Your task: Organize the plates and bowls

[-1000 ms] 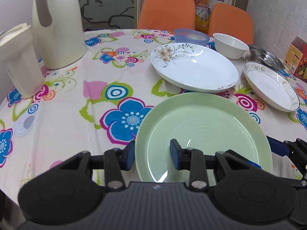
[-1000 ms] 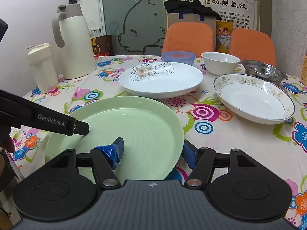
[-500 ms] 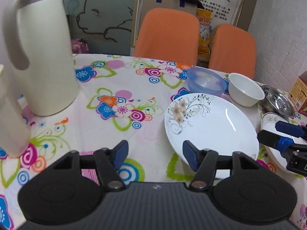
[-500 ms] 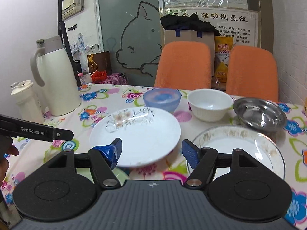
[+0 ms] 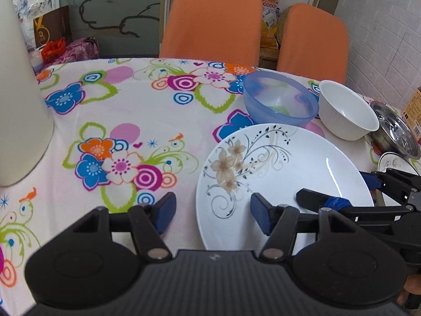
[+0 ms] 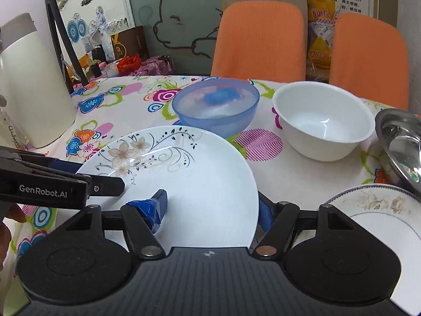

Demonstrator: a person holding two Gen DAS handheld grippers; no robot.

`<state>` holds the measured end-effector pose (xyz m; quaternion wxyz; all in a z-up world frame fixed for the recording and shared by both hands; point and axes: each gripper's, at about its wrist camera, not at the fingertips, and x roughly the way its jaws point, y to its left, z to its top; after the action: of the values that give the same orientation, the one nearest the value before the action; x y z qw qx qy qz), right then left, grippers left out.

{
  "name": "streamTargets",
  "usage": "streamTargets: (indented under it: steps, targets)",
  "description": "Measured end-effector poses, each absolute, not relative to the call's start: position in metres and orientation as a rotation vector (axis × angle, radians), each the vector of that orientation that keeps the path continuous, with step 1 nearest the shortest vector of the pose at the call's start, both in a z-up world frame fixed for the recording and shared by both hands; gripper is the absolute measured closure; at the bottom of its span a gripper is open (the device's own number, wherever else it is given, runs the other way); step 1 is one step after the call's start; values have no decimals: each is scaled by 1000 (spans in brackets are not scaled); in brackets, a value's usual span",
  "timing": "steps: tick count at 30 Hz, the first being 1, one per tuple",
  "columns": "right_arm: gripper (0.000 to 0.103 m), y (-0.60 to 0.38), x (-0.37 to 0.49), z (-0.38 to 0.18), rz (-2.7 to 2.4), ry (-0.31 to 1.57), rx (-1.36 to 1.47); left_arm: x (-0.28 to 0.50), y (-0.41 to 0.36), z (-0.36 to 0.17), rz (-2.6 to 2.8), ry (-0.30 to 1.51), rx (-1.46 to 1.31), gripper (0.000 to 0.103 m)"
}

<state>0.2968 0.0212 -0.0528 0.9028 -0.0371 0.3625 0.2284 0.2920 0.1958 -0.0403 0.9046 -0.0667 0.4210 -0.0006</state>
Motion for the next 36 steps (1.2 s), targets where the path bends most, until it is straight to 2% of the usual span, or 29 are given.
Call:
streamTargets:
  steps: [14, 15, 16, 17, 23, 30, 36]
  targets:
    - [43, 24, 270, -59, 453, 640, -117, 283, 191, -45, 23, 818, -114, 39]
    - [41, 25, 269, -60, 448, 627, -116, 282, 190, -45, 29, 817, -116, 40]
    - [40, 26, 268, -61, 446, 621, -119, 282, 189, -45, 27, 815, -125, 52]
    - [40, 27, 269, -60, 444, 621, -114, 281, 186, -44, 19, 815, -133, 57]
    - [45, 24, 277, -50, 470, 668, -72, 282, 186, -23, 66, 826, -180, 63]
    - [44, 20, 229, -3, 492, 532, -50, 225, 175, 32, 58, 716, -119, 62]
    - [42, 6, 168, -5, 483, 545, -7, 166, 160, 20, 32, 752, -97, 62]
